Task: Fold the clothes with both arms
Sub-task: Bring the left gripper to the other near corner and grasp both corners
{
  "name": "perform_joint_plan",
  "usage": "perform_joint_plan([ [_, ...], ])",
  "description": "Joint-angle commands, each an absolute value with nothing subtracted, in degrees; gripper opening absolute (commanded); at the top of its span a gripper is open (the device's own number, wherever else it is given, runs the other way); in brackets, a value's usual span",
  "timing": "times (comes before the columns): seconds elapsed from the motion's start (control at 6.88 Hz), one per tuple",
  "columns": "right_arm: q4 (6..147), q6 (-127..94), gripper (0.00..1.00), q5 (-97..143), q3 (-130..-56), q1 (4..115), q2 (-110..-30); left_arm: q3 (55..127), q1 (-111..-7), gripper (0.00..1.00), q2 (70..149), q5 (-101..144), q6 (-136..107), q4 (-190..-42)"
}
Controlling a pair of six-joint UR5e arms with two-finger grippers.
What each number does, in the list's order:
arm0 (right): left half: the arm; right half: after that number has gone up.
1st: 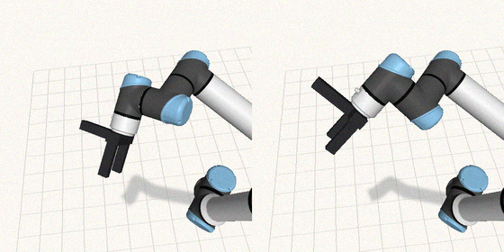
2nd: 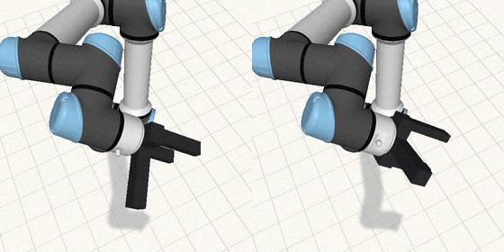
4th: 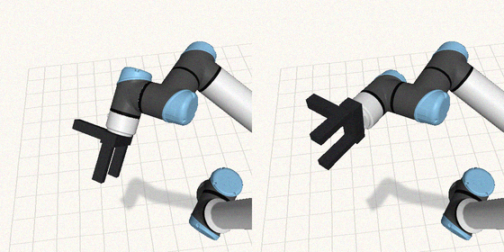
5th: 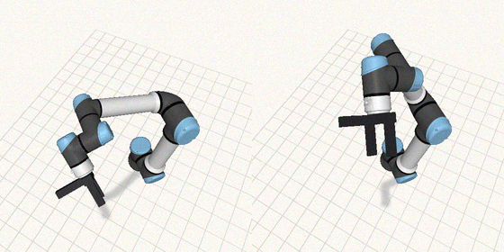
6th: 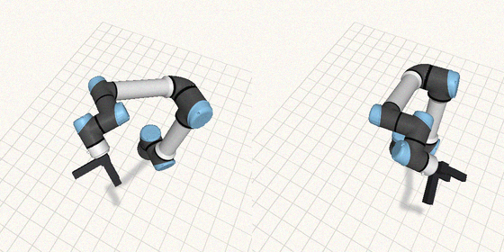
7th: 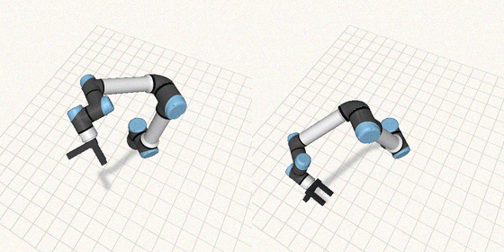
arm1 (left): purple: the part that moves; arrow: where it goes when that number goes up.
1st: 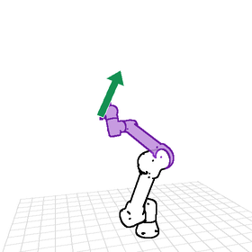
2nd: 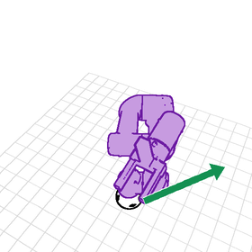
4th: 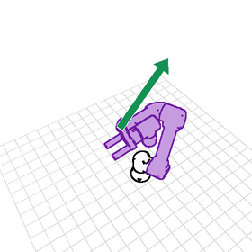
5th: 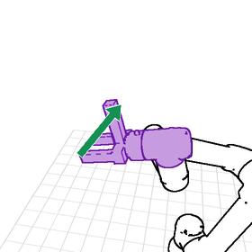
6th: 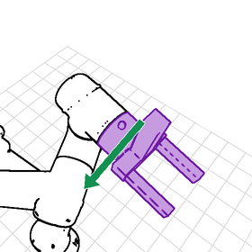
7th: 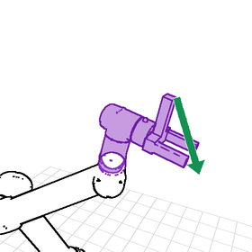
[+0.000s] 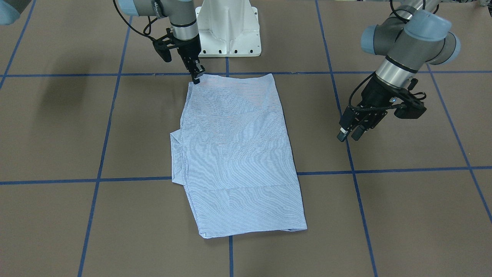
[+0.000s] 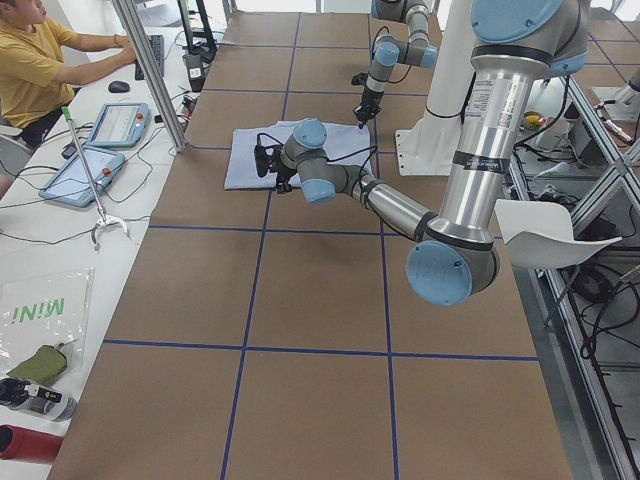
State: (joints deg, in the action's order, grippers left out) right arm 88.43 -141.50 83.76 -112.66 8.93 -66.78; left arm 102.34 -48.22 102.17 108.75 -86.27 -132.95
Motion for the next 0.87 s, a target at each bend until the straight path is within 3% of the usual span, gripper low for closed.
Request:
perform_joint_plan([
  [0.0, 90.9, -141.6, 0.00, 83.7, -114.4, 7.7, -66.8, 104.9, -45.7, 0.66, 102.3, 108.5, -96.8, -133.0],
  [0.44, 90.9, -141.5, 0.00, 83.7, -114.7, 7.4, -66.9, 114.5, -24.2, 0.67, 96.6, 93.9, -116.1, -132.4],
  [0.73, 90.9, -141.5, 0.00, 83.8, -114.6, 7.3, -66.9, 114.6, -12.6, 0.68, 95.6, 84.5, -121.1, -128.9],
])
